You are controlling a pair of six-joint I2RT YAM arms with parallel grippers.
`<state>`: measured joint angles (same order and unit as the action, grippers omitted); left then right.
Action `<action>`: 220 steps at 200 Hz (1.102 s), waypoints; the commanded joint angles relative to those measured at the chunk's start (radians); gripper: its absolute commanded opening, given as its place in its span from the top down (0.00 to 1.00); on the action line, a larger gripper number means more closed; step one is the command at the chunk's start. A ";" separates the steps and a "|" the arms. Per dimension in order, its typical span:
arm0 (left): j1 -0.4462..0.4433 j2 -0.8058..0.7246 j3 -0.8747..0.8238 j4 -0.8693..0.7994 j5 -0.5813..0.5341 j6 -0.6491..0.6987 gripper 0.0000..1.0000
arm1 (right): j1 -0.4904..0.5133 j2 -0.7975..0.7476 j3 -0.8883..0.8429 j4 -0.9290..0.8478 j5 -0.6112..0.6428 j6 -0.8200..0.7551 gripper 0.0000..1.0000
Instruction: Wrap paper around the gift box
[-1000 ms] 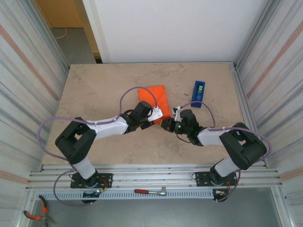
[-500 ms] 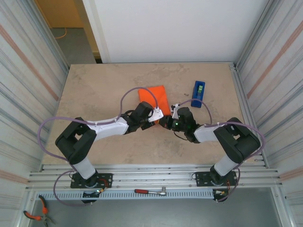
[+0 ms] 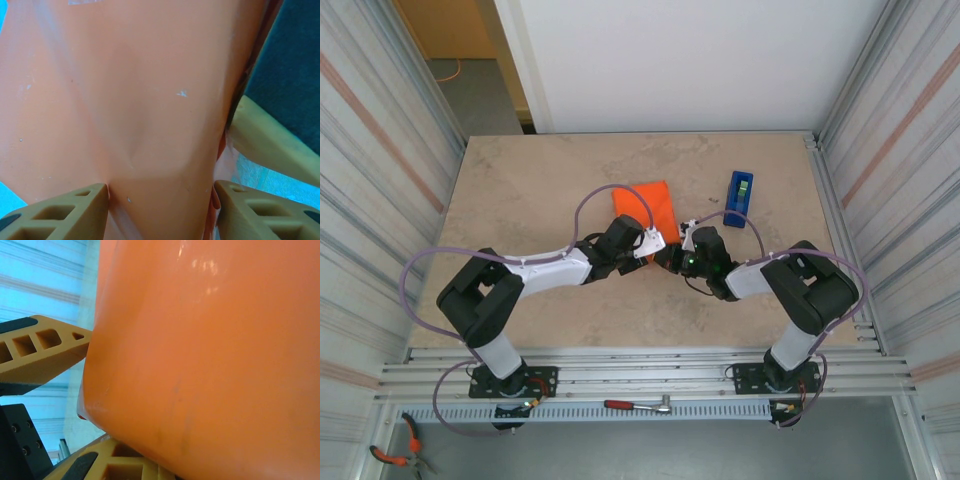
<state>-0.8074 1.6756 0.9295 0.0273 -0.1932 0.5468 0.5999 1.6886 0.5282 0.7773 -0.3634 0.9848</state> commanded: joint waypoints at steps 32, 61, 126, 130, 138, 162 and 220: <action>-0.018 0.024 -0.012 -0.062 0.040 0.001 0.43 | -0.018 0.014 0.020 0.048 -0.001 0.028 1.00; -0.017 0.023 -0.012 -0.062 0.039 0.002 0.43 | -0.020 0.012 0.018 0.047 -0.008 0.034 1.00; -0.018 0.022 -0.014 -0.059 0.037 0.001 0.44 | -0.020 -0.004 0.015 0.025 -0.016 0.034 0.92; -0.018 0.021 -0.014 -0.059 0.036 0.001 0.44 | -0.021 -0.006 0.015 0.026 -0.016 0.034 0.92; -0.018 0.023 -0.012 -0.060 0.038 0.001 0.44 | -0.020 -0.005 0.015 0.025 -0.016 0.032 0.92; -0.018 0.023 -0.013 -0.061 0.038 0.001 0.45 | -0.020 -0.004 0.014 0.022 -0.016 0.034 0.88; -0.018 0.024 -0.013 -0.063 0.038 0.001 0.46 | -0.024 -0.009 0.007 0.013 -0.009 0.035 0.79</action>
<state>-0.8074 1.6756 0.9295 0.0280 -0.1932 0.5468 0.5884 1.6901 0.5285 0.7856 -0.3897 1.0138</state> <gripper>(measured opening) 0.547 0.202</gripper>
